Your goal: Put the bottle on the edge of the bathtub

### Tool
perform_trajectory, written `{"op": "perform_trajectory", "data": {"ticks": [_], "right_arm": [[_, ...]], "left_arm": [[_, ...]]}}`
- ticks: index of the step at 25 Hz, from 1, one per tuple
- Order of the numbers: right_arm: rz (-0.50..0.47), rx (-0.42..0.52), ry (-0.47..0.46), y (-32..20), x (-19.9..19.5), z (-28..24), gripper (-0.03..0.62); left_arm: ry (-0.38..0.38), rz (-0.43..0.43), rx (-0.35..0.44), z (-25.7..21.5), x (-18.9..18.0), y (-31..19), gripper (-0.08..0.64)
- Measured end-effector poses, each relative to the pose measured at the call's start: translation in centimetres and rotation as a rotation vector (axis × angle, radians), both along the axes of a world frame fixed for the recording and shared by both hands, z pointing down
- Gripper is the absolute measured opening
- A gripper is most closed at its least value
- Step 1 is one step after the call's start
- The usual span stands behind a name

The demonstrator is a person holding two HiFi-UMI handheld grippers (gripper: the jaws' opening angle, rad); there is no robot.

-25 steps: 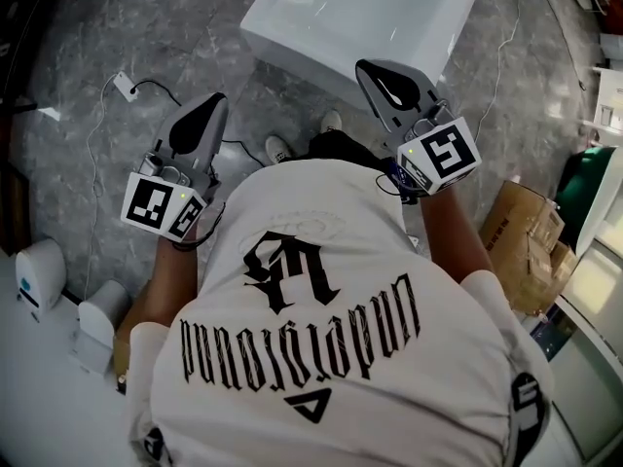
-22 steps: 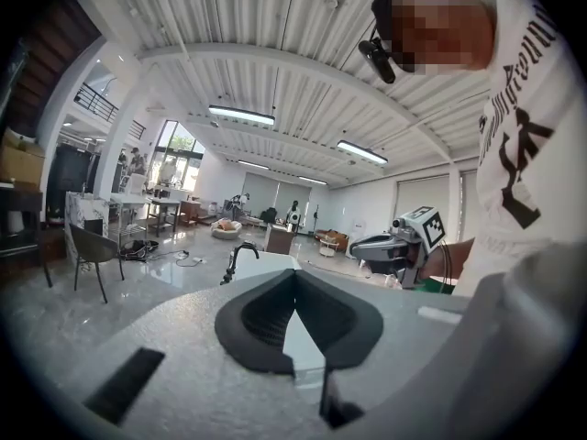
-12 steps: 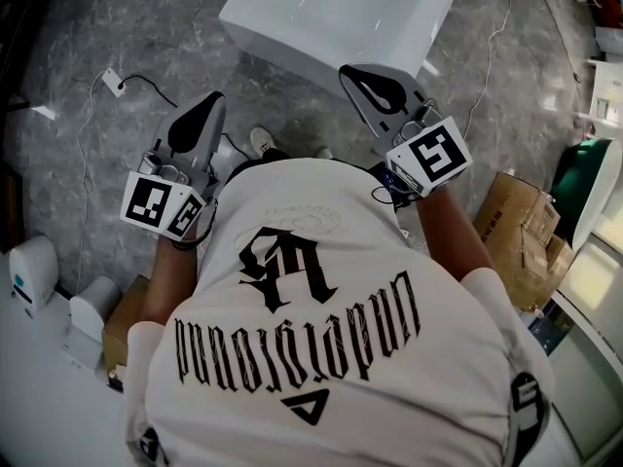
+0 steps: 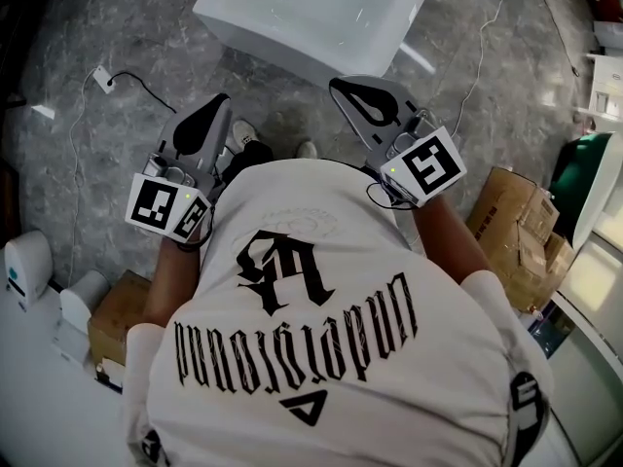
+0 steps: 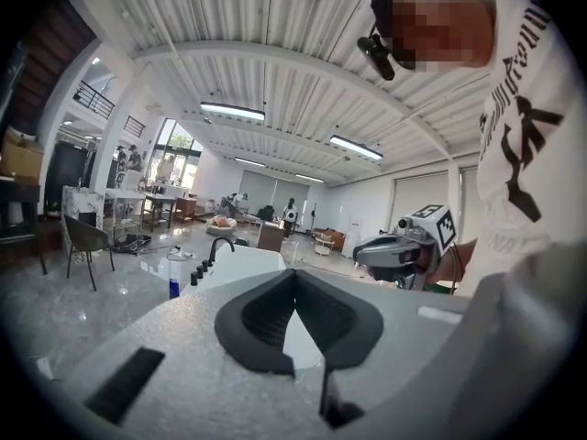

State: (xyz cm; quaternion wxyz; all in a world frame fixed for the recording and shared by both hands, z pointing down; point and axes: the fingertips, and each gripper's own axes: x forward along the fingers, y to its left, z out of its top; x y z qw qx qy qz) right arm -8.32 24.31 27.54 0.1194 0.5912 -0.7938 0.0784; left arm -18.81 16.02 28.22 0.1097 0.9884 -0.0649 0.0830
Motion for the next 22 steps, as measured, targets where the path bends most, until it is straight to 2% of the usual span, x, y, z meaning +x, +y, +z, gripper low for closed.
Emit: {"op": "perform_trajectory", "data": {"ticks": [11, 22], "right_arm": [[-0.040, 0.010, -0.021, 8.6, 0.5, -0.2, 0.015], [-0.051, 0.029, -0.033, 10.6, -1.0, -0.5, 0.015]], "left_arm": [[0.017, -0.067, 0.049, -1.6, -0.2, 7.8, 0.015], [0.033, -0.107, 0.053, -1.8, -1.7, 9.6, 0.015]]}}
